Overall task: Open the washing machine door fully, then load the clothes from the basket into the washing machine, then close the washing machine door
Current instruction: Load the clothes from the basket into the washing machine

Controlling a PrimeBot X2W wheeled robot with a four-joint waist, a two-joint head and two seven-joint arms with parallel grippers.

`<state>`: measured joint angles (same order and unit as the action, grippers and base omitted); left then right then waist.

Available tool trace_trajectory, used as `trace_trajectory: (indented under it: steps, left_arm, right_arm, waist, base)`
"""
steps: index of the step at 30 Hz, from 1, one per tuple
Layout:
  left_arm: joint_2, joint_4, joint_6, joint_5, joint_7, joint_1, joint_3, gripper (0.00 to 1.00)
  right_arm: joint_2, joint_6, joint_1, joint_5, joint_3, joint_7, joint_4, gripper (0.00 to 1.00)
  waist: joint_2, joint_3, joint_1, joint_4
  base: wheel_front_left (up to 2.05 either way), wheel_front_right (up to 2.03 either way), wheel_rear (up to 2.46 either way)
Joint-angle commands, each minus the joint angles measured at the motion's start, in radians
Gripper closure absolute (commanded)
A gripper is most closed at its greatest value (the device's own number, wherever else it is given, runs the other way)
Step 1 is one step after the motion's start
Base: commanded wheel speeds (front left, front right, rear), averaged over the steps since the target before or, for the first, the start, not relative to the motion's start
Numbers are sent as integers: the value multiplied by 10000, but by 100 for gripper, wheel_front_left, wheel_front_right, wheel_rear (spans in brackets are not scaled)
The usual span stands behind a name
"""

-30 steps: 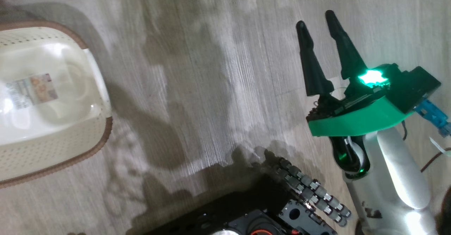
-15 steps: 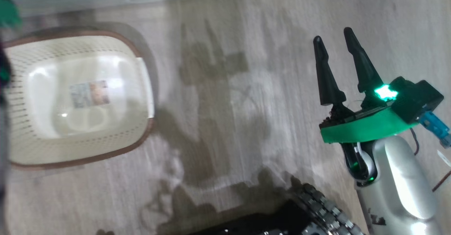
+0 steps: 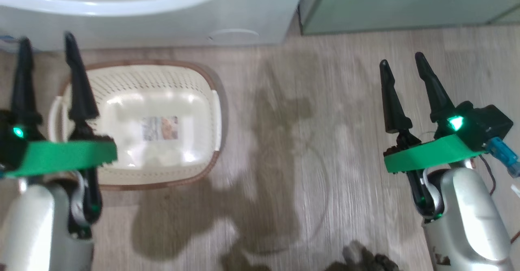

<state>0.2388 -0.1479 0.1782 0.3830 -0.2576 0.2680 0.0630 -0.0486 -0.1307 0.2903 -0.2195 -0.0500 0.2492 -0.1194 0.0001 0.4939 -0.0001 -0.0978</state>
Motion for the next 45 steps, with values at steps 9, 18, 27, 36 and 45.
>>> trace_trajectory:
  steps: [9, 18, 27, 36, 45]
  left_arm:
    - [-457, 182, -840, -777, -41, -1104, -183, 0]
    - [-844, 670, -1187, -1118, -41, -1981, -136, 0]
    - [-800, 1096, -1369, -1244, 3, -2616, 112, 0]
    - [-657, 1158, -1387, -1234, 414, -3117, 317, 0]
    - [-606, 1093, -1266, -1142, 547, -3225, 287, 0]
  right_arm:
    - [-16, 0, -725, 381, 185, -485, 206, 0]
    - [-16, 0, -1632, 409, 402, -892, 333, 0]
    - [-16, 0, -2460, 419, 564, -1265, 502, 0]
    - [-16, 0, -3021, 446, 685, -1507, 747, 0]
    - [-16, 0, -3173, 457, 737, -1594, 876, 0]
  waist:
    - [-1, -1853, 1, 770]
    - [-1, -3166, 1, 848]
    - [-1, -4120, 1, 725]
    - [-1, -4756, 1, 624]
    - [-1, -4886, 1, 648]
  base:
    - [0, 0, 0]
    - [0, 0, 0]
    - [0, 0, 0]
    - [0, 0, 0]
    - [0, 0, 0]
